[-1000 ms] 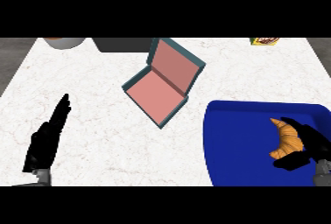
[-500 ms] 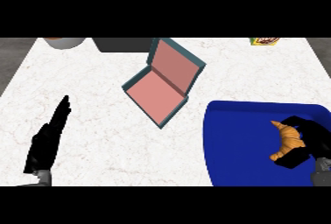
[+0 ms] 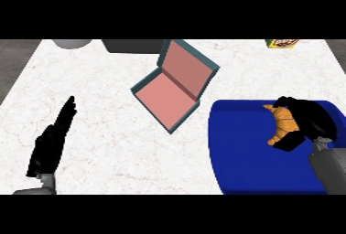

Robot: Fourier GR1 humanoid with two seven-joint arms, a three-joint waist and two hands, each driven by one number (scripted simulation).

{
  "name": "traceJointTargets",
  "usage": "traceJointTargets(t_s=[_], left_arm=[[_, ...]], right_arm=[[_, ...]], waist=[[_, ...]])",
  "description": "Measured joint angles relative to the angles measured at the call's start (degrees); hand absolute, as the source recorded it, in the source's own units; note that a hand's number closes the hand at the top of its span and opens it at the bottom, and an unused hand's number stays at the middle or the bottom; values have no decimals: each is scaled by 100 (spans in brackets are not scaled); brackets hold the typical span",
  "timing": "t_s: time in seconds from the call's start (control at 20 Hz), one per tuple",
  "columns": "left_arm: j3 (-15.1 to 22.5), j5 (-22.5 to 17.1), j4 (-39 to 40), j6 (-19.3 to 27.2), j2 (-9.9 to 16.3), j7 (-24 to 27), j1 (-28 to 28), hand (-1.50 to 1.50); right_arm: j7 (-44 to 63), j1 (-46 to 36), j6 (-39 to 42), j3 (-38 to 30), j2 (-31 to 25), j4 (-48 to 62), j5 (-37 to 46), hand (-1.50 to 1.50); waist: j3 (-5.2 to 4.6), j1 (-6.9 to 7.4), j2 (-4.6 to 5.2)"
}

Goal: Pick the croissant from the tray and place it in the cardboard box

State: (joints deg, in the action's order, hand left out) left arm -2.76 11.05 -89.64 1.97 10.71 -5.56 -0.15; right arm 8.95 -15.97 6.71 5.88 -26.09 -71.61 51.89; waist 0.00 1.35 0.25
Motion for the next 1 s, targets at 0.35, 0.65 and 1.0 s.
traceJointTargets(t_s=[0.35,0.65,1.0], left_arm=[[-31,28,-106,-23,-27,-113,55,0],[-128,-4,-17,-51,-3,-11,95,0],[-135,39,154,-35,-35,87,-9,0]], right_arm=[[-385,-741,-9,-87,-72,84,215,150],[-775,-1006,296,-458,165,-661,-601,150],[-876,-1358,666,-729,710,-1523,-1654,150]], waist=[[-1,-80,-21],[0,-146,-41],[-3,-154,-41]])
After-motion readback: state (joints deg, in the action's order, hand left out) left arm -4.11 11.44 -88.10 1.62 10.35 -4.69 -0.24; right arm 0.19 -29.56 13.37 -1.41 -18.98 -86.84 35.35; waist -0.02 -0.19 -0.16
